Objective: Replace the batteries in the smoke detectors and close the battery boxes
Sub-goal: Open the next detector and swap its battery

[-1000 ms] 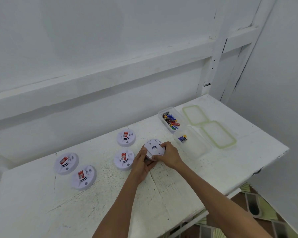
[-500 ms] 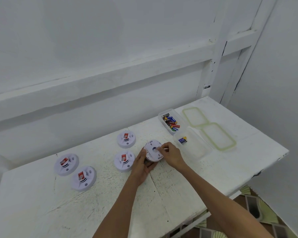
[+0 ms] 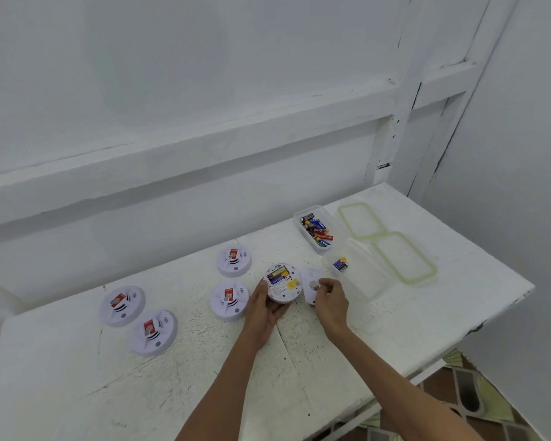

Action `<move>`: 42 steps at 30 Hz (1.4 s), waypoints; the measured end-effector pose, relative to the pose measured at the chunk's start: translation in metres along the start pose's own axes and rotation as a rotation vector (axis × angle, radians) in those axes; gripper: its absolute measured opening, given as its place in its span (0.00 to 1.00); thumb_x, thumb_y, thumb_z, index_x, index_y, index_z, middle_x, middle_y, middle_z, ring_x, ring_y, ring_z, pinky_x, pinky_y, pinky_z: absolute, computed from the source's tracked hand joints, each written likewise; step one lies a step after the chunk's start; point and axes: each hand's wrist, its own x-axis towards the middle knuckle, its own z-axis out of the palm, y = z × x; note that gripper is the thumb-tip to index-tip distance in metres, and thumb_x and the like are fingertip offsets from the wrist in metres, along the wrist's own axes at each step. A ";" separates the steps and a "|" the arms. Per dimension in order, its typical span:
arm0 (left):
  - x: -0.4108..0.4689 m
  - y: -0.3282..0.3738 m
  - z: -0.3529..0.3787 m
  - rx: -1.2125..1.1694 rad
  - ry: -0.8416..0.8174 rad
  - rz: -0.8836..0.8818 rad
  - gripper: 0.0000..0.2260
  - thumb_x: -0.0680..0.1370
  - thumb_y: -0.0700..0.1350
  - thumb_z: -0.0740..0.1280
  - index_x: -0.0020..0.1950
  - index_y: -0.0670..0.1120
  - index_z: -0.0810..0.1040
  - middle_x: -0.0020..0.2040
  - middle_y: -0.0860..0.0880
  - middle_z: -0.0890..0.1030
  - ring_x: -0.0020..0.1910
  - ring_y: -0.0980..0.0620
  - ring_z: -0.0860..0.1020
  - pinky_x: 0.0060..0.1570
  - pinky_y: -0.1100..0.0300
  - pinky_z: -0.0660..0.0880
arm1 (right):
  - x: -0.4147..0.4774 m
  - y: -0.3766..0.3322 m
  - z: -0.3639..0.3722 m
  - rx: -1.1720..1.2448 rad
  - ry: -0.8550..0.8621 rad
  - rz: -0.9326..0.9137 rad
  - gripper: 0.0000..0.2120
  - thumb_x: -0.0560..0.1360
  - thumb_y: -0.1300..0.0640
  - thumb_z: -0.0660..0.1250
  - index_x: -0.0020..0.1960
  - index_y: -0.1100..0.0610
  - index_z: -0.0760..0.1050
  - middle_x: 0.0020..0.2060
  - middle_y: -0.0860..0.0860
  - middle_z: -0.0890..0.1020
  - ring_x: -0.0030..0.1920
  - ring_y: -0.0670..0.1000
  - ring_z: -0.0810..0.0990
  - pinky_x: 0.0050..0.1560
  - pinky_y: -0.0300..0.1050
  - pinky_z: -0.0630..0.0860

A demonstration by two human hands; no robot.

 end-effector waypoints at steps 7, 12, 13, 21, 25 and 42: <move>0.003 -0.005 0.001 -0.063 0.070 0.032 0.20 0.87 0.50 0.59 0.74 0.39 0.73 0.64 0.38 0.83 0.61 0.41 0.83 0.52 0.48 0.85 | -0.011 0.011 -0.001 -0.143 0.003 -0.170 0.16 0.80 0.64 0.60 0.67 0.59 0.71 0.65 0.55 0.76 0.64 0.53 0.75 0.61 0.41 0.70; 0.002 -0.003 0.001 -0.058 0.059 0.025 0.20 0.87 0.50 0.59 0.73 0.39 0.73 0.64 0.38 0.83 0.60 0.42 0.83 0.50 0.50 0.85 | -0.011 0.009 0.001 -0.293 -0.104 -0.291 0.20 0.79 0.63 0.62 0.71 0.59 0.69 0.67 0.55 0.74 0.65 0.54 0.74 0.63 0.41 0.68; 0.001 -0.002 0.001 -0.057 0.051 0.022 0.20 0.87 0.50 0.59 0.74 0.39 0.73 0.65 0.37 0.82 0.61 0.41 0.82 0.50 0.50 0.85 | -0.010 0.008 0.002 -0.324 -0.127 -0.306 0.21 0.78 0.62 0.63 0.71 0.59 0.68 0.68 0.55 0.73 0.64 0.54 0.75 0.62 0.40 0.68; -0.003 -0.001 0.001 0.021 0.000 0.046 0.16 0.86 0.46 0.61 0.73 0.43 0.75 0.62 0.42 0.85 0.60 0.44 0.84 0.50 0.53 0.84 | -0.002 -0.001 0.004 -0.749 -0.188 -0.374 0.24 0.78 0.57 0.62 0.74 0.57 0.64 0.71 0.58 0.64 0.66 0.58 0.67 0.55 0.49 0.74; -0.005 -0.003 0.000 0.106 -0.028 0.087 0.16 0.84 0.40 0.64 0.72 0.48 0.75 0.64 0.45 0.84 0.62 0.45 0.83 0.51 0.55 0.83 | -0.007 -0.005 0.005 -1.040 -0.168 -0.409 0.22 0.79 0.55 0.61 0.72 0.57 0.64 0.74 0.59 0.59 0.68 0.59 0.63 0.51 0.48 0.72; -0.008 -0.005 -0.002 0.312 -0.088 0.160 0.19 0.86 0.42 0.63 0.77 0.48 0.70 0.68 0.43 0.81 0.64 0.42 0.82 0.58 0.46 0.82 | 0.001 -0.035 0.029 -0.640 -0.193 -0.613 0.15 0.80 0.54 0.60 0.64 0.55 0.73 0.62 0.53 0.77 0.56 0.53 0.78 0.52 0.48 0.79</move>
